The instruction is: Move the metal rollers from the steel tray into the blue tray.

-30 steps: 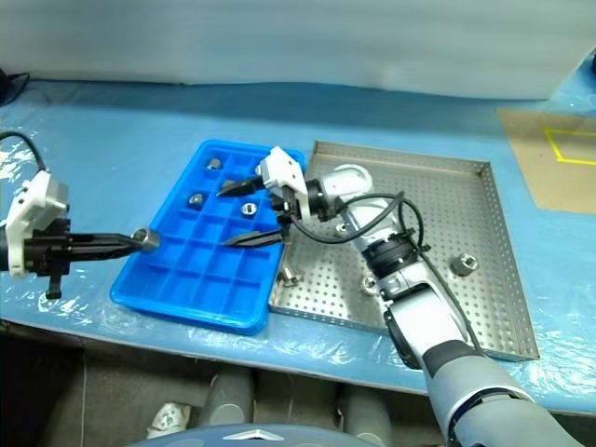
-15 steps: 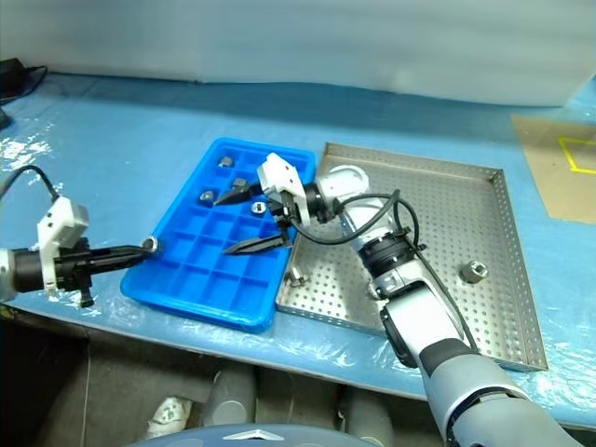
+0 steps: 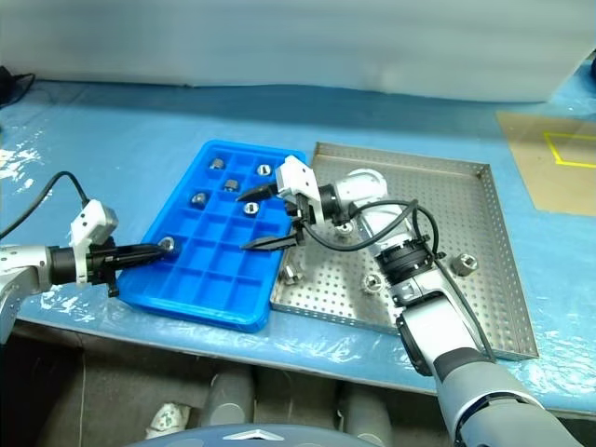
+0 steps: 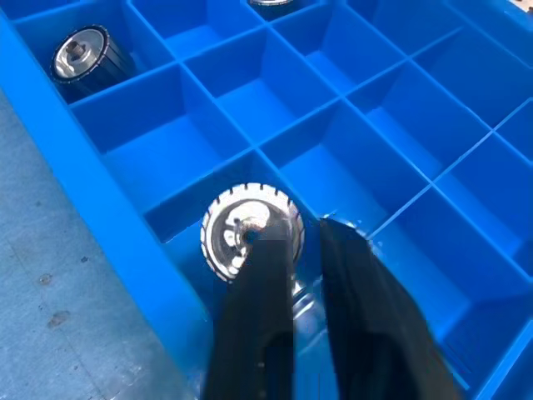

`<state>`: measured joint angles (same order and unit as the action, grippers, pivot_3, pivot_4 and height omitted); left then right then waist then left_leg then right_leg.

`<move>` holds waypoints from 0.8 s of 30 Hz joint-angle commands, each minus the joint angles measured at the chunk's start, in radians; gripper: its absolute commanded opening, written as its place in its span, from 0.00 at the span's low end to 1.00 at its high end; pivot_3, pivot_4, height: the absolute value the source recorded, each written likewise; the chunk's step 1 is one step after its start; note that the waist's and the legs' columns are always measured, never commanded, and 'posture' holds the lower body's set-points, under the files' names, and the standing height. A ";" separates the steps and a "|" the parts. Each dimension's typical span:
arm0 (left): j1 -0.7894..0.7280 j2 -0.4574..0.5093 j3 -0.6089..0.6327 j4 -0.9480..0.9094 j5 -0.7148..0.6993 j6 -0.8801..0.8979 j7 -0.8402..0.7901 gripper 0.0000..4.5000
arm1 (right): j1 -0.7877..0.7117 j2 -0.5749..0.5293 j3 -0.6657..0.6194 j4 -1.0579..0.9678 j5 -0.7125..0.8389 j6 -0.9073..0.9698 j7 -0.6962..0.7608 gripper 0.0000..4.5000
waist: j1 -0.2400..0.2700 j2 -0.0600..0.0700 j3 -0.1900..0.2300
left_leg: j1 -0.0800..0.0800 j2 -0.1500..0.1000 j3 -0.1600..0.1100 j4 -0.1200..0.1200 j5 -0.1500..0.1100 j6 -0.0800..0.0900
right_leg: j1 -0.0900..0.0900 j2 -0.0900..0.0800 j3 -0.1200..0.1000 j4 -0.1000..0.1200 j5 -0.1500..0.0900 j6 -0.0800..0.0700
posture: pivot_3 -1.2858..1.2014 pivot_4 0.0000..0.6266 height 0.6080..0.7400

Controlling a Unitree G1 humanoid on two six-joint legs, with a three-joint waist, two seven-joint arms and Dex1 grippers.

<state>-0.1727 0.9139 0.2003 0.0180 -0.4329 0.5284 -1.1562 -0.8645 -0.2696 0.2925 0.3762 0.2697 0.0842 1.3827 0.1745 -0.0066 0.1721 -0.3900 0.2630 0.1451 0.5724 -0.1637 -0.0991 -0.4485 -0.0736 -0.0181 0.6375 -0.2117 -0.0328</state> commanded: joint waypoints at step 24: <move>-1.093 -0.302 -0.368 0.836 0.257 -0.376 -0.405 0.54 | 0.235 -0.280 -0.194 -0.352 0.035 0.175 -0.191 1.00 | -0.034 -0.001 0.000 | 0.006 -0.004 0.001 0.004 0.003 -0.004 | 0.009 -0.001 0.003 0.002 0.000 0.001 | 0.46 0.24 1.00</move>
<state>-1.2011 0.6380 -0.1311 0.8108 -0.2077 0.2148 -1.4931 -0.6478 -0.5312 0.1401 0.1000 0.2791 0.2375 1.2192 0.1401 -0.0076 0.1720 -0.3835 0.2594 0.1457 0.5762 -0.1615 -0.1023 -0.4391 -0.0740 -0.0145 0.6389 -0.2112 -0.0317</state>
